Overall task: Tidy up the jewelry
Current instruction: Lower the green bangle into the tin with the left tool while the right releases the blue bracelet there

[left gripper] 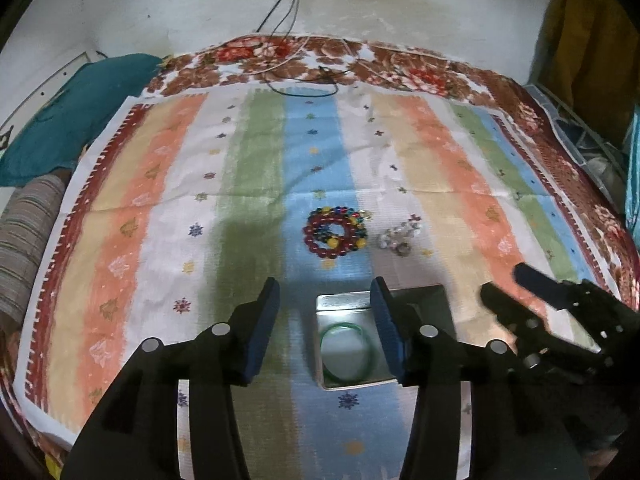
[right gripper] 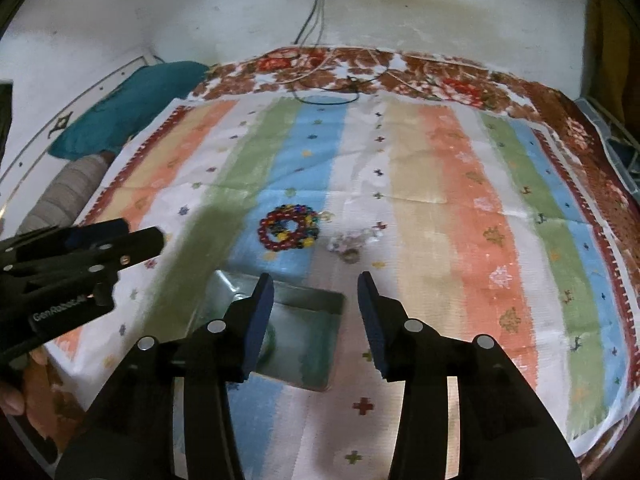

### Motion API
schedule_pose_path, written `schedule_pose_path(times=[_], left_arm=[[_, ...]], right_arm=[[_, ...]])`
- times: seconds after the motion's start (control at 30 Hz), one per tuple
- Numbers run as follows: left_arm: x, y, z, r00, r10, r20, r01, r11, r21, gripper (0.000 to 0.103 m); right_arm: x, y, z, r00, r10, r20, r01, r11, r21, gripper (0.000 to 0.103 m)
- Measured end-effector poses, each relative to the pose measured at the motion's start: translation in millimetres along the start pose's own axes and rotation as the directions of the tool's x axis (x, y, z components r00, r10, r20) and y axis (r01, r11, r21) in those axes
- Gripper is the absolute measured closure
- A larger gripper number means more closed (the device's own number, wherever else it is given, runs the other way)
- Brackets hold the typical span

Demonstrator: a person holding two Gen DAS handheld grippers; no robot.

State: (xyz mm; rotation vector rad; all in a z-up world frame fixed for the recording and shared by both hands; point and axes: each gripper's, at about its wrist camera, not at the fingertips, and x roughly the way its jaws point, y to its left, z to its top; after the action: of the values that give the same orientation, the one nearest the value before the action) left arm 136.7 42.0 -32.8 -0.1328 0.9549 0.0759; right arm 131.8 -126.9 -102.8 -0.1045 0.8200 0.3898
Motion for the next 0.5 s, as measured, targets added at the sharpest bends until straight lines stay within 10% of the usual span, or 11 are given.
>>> schedule_pose_path(times=[0.5], left_arm=[[19,16,13,0.999,0.036,-0.028,-0.036,0.999,-0.018,0.040]], right_arm=[[13,-18,10,1.000,0.004,-0.026,-0.003,0.999,0.037,0.035]])
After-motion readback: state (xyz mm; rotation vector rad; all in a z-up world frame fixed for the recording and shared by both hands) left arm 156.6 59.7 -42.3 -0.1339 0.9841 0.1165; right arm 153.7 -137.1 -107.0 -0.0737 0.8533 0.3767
